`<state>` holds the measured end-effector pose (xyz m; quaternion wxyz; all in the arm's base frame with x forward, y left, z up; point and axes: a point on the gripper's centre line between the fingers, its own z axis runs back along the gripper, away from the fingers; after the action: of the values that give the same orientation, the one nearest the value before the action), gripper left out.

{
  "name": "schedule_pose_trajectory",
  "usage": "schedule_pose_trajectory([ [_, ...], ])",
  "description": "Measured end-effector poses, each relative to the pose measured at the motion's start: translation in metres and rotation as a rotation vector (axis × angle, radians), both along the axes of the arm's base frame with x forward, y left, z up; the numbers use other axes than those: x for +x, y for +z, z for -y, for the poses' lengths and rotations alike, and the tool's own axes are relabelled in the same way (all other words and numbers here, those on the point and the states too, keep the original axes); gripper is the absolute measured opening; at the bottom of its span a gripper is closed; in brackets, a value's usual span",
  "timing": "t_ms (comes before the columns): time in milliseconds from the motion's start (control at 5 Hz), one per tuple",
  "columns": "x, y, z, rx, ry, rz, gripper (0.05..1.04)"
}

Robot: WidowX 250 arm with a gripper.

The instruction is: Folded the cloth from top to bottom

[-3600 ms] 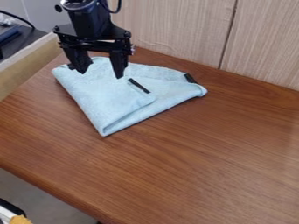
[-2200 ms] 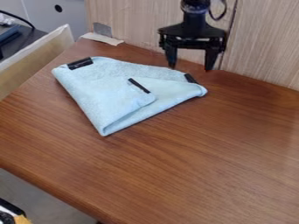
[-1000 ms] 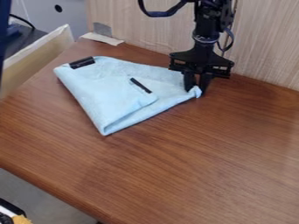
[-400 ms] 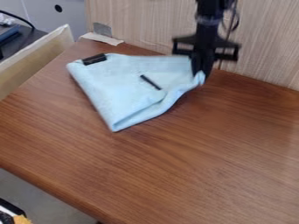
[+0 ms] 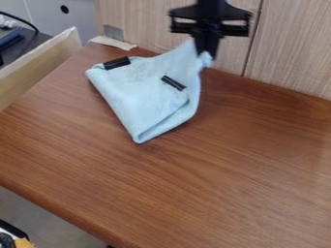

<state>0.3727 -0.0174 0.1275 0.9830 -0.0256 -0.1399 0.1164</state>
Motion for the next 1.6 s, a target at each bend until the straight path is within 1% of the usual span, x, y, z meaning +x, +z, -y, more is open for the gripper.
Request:
schedule_pose_trajectory([
  [200,-0.029,0.008,-0.028,0.001,0.061,0.020,0.068],
  [400,-0.055,-0.002,-0.053,0.018,0.118,0.003,0.068],
  [600,-0.075,-0.020,-0.070,0.029,0.169,-0.030,0.068],
  [800,-0.088,-0.036,-0.084,0.034,0.205,-0.046,0.068],
  [1000,-0.096,-0.058,-0.101,0.014,0.202,-0.006,0.068],
  [1200,-0.095,-0.082,-0.108,0.045,0.178,-0.022,0.068],
  [1400,-0.094,-0.094,-0.110,0.009,0.193,-0.034,0.093],
  [1600,-0.092,-0.093,-0.111,0.016,0.188,-0.062,0.254],
])
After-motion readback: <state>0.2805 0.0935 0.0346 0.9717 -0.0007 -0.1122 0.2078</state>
